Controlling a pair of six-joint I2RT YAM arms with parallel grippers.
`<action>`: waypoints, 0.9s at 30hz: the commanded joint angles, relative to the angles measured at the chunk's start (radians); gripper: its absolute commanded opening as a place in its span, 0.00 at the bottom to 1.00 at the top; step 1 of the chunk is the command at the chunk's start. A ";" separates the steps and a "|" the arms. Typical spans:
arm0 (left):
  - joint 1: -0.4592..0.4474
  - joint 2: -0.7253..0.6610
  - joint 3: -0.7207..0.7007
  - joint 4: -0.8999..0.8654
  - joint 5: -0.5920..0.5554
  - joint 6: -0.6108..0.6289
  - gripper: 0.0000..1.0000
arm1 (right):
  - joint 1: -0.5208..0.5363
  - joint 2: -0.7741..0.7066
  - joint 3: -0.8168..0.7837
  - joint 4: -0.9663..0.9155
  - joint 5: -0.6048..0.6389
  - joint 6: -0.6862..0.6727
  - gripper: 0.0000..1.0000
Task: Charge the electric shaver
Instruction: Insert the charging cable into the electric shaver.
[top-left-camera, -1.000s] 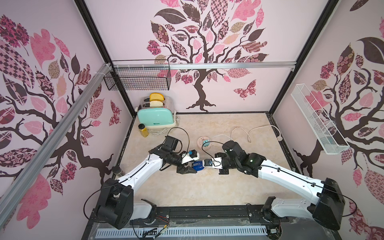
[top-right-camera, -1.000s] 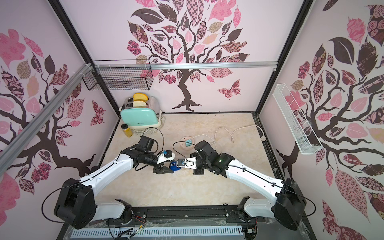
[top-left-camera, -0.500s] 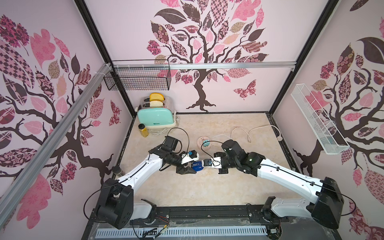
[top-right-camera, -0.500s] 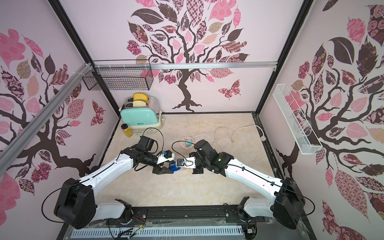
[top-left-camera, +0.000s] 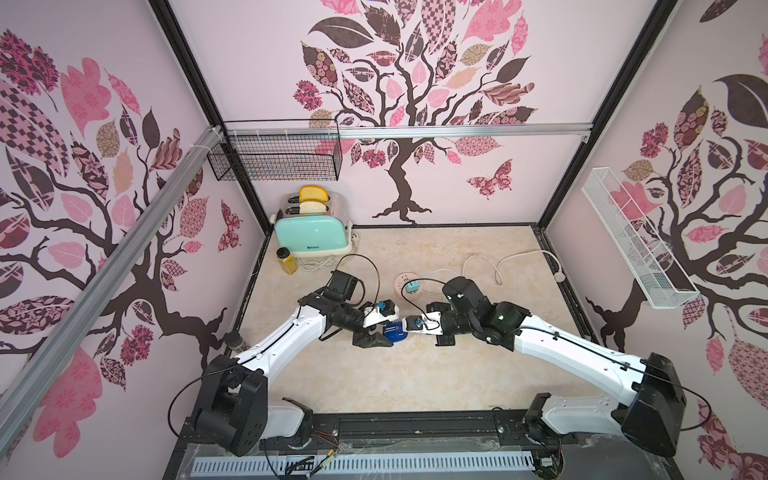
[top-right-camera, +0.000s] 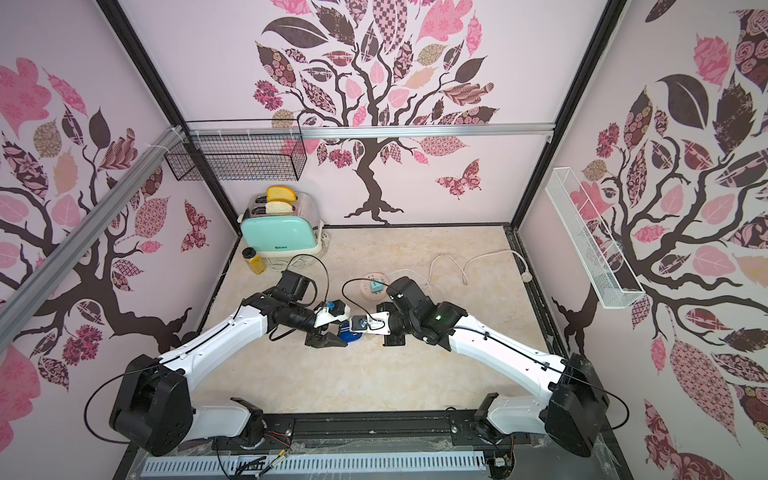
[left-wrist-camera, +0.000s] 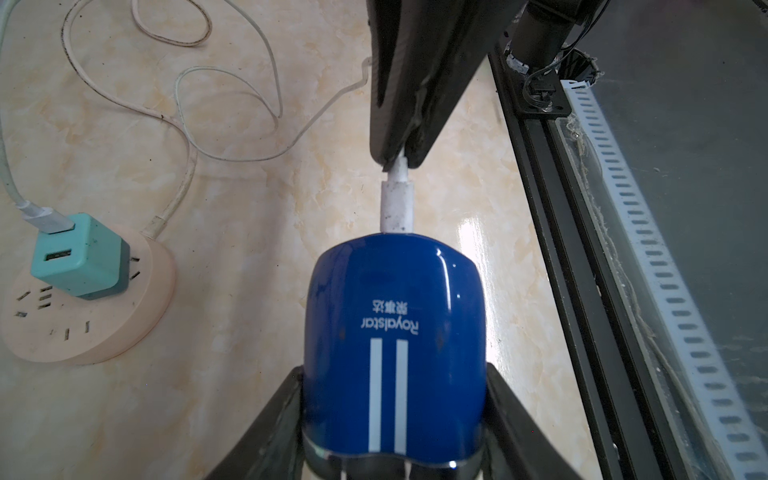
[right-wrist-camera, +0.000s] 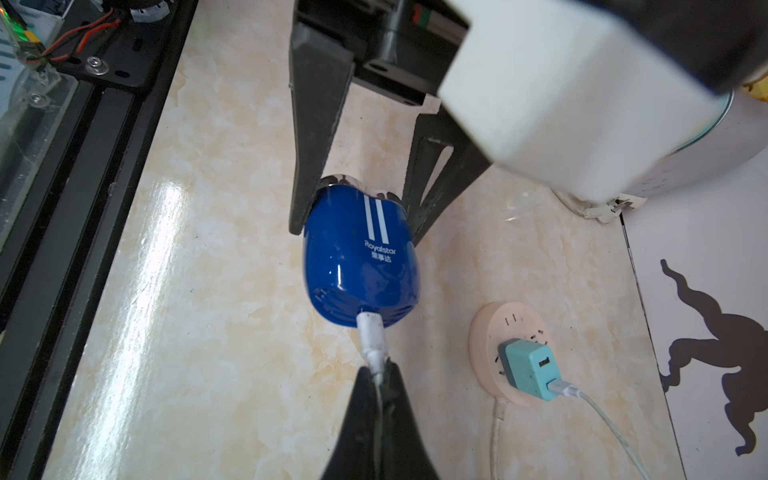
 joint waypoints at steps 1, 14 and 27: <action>-0.015 -0.030 0.018 0.082 0.098 -0.028 0.00 | 0.020 0.007 0.009 0.080 -0.079 0.046 0.00; -0.014 -0.063 0.004 0.146 0.157 -0.093 0.00 | 0.029 0.025 -0.112 0.196 -0.088 0.124 0.00; -0.013 -0.099 -0.034 0.186 0.152 -0.109 0.00 | 0.023 -0.011 -0.204 0.299 -0.090 0.156 0.00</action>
